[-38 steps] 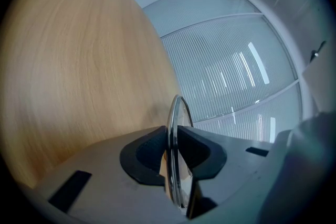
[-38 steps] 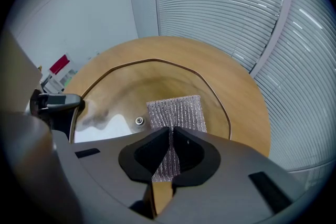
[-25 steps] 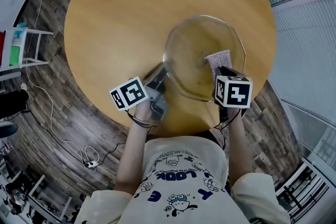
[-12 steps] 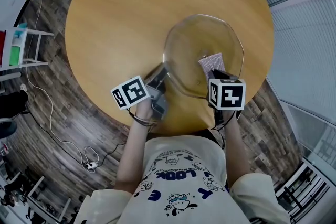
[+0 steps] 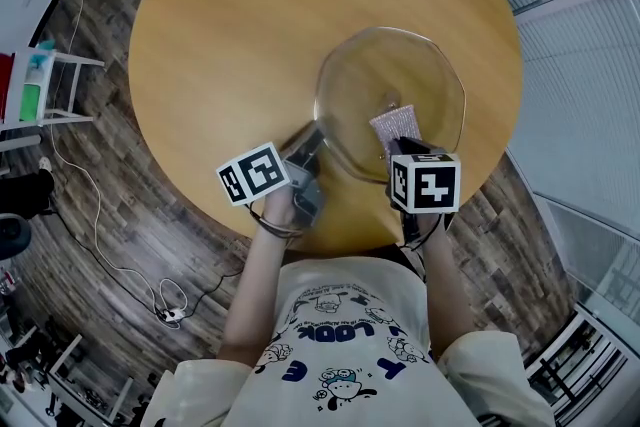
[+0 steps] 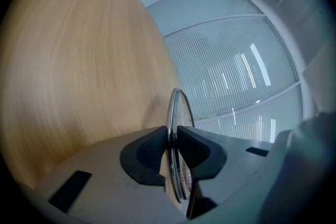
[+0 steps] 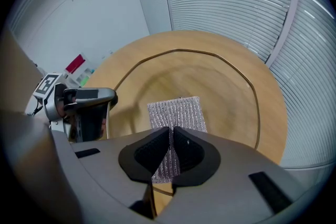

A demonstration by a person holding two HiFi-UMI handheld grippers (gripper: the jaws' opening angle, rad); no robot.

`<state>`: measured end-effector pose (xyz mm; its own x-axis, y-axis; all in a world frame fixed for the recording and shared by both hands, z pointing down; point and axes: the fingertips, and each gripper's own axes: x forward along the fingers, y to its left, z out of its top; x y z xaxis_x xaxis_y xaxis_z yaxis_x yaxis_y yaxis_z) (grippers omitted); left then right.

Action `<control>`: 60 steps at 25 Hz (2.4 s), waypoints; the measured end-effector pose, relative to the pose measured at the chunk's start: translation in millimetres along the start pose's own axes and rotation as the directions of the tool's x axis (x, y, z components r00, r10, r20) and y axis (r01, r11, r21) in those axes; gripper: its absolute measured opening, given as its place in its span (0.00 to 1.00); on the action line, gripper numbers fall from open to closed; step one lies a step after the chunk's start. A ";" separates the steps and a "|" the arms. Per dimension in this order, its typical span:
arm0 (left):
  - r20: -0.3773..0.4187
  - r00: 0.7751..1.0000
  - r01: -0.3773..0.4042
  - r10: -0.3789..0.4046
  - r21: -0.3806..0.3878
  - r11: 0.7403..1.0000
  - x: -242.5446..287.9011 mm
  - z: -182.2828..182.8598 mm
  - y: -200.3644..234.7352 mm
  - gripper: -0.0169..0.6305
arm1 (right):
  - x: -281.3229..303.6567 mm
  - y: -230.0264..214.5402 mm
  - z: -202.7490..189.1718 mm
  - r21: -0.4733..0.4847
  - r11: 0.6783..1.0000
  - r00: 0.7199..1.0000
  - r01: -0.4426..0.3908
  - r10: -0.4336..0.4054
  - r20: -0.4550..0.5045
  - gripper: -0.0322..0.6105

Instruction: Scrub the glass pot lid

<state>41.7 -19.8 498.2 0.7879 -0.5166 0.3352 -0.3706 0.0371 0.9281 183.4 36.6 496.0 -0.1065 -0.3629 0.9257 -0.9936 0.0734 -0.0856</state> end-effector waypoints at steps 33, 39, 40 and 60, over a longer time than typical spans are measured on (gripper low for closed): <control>0.003 1.000 0.001 -0.001 -0.005 1.000 -2.7 -2.3 1.2 0.14 | 11.2 64.3 19.2 -0.113 0.989 0.995 -0.094 0.095 0.004 0.12; 0.006 1.000 -0.002 0.002 -0.004 1.000 -2.7 -0.6 0.4 0.14 | 12.5 69.4 24.1 -0.114 0.988 0.995 -0.100 0.102 0.004 0.12; 0.008 1.000 -0.002 0.002 -0.004 1.000 -2.6 -0.5 0.3 0.14 | 12.7 69.7 24.7 -0.113 0.988 0.995 -0.100 0.102 0.006 0.12; 0.009 1.000 -0.016 0.016 0.001 1.000 0.7 -0.1 1.4 0.14 | 24.0 79.4 45.9 -0.120 0.983 0.989 -0.136 0.141 0.033 0.12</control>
<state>41.8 -20.0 499.8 0.7773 -0.5237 0.3485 -0.3836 0.0446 0.9224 100.3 -9.0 494.6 -0.2467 -0.3796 0.8917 -0.9583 0.2327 -0.1661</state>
